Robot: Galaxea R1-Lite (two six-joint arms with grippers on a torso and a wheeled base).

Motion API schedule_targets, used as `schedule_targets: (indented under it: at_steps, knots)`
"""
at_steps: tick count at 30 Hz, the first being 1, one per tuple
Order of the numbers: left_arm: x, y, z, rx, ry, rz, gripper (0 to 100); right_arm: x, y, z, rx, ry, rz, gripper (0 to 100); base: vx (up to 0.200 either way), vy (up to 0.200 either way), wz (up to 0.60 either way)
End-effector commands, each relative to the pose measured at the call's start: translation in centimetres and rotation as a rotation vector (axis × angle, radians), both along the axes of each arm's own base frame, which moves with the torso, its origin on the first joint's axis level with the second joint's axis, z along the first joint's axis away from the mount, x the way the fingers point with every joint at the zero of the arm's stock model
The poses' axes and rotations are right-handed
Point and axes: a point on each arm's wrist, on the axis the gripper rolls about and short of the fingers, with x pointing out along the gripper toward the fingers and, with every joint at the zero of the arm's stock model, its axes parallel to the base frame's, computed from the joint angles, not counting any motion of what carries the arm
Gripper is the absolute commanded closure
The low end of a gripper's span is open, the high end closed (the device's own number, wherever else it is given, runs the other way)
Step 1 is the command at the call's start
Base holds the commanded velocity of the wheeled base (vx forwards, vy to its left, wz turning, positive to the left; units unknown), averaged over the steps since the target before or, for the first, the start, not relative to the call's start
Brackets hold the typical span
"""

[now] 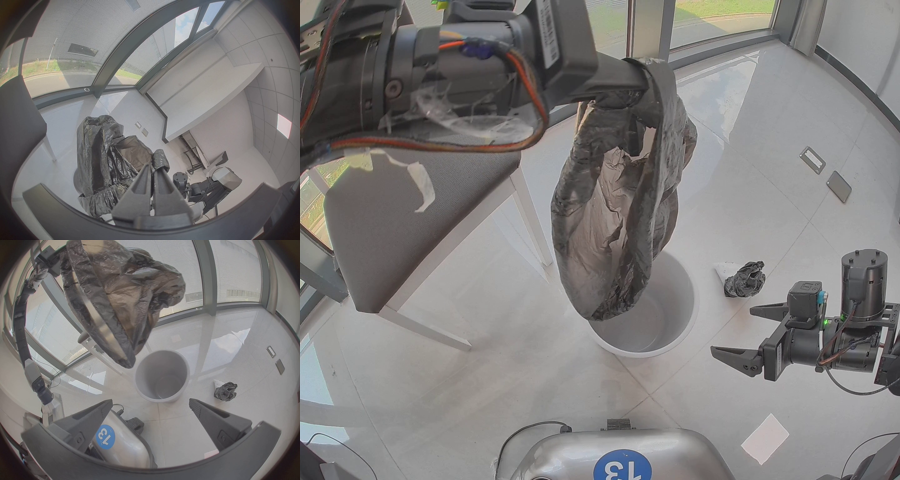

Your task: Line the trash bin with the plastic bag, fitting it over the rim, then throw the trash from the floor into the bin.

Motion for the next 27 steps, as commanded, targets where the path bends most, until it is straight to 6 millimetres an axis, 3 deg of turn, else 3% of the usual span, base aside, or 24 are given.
schedule_targets:
  at_steps: [1, 21, 27]
  knots:
    - [-0.6, 0.3, 1.7, -0.050, -0.039, -0.016, 100, -0.3, 1.0, 0.4, 0.010, -0.017, 0.041, 0, 0.000, 0.000, 0.00]
    - [-1.2, 0.8, 3.4, -0.103, -0.069, -0.025, 100, 4.3, 6.9, 1.2, 0.005, -0.064, 0.028, 0, 0.000, 0.000, 0.00]
    - [-1.3, 0.8, 3.7, -0.114, -0.074, -0.026, 100, 5.2, 8.3, 2.4, 0.054, -0.085, -0.023, 0, 0.000, 0.000, 0.00]
